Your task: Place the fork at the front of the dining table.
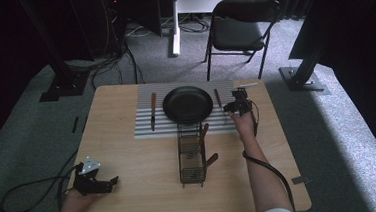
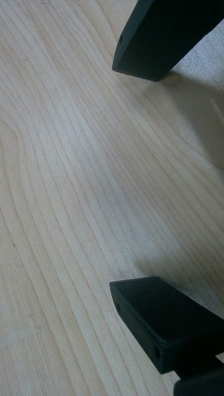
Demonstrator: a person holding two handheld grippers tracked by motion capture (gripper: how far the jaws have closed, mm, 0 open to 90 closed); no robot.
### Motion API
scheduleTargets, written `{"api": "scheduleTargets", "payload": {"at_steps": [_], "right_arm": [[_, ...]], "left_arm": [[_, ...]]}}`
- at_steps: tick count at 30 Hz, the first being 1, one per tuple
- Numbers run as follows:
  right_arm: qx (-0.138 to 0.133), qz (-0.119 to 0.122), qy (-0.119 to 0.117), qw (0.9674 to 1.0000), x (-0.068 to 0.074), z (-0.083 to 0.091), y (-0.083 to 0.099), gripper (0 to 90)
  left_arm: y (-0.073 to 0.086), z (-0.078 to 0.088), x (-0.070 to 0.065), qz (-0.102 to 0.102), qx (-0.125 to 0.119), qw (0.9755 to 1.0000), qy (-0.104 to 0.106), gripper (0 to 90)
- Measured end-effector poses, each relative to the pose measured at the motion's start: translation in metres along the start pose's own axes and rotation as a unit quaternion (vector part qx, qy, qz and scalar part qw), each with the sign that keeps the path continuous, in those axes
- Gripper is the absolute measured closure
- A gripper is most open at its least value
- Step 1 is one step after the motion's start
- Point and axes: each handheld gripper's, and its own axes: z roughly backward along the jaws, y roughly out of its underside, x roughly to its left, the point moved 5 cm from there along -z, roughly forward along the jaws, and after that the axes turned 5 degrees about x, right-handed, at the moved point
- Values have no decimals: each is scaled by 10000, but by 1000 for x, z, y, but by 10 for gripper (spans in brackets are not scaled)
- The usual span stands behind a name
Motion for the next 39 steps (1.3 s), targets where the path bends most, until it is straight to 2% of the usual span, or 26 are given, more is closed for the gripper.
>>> {"api": "scheduleTargets", "payload": {"at_steps": [2, 5, 8, 11, 16, 18, 21, 22, 23, 24, 27, 31, 39], "right_arm": [[16, 9, -16, 10000, 0, -1, 2, 661], [95, 77, 2, 9999, 4, -6, 6, 758], [227, 178, -17, 9996, 7, -12, 7, 783], [332, 255, 112, 9991, 7, -18, 9, 844], [164, -32, 35, 9999, -3, -19, 11, 861], [182, -103, -1, 9998, -7, -19, 12, 858], [221, -184, 74, 9996, -13, -18, 14, 837], [232, -203, 90, 9995, -15, -18, 14, 805], [210, -241, 66, 9995, -16, -18, 15, 735], [206, -275, 47, 9994, -17, -18, 15, 705], [185, -379, -137, 9990, -21, -18, 18, 543], [245, -311, -236, 9989, -20, -19, 23, 503], [269, -226, -417, 9985, -14, -21, 32, 493]], "left_arm": [[0, 0, 0, 1, 0, 10000, 0, 0], [0, 0, 0, 1, 0, 10000, -1, 0], [0, 0, 0, 1, 0, 10000, 1, 0], [0, 0, 0, 6, -1, 10000, -3, 0], [0, 0, 0, 4, 0, 10000, -4, 0], [0, 0, 0, 6, -1, 10000, -3, 0], [0, 0, 0, 10, -1, 10000, -7, 0], [0, 0, 0, 14, -1, 10000, -9, 0], [0, 0, 0, 14, -2, 10000, -8, 0], [0, 0, 0, 16, -1, 10000, -9, 0], [0, 0, 0, 20, 0, 10000, -15, 0], [0, 0, 0, 25, 1, 10000, -21, 0], [0, 0, 0, 27, 2, 10000, -23, 0]]}}
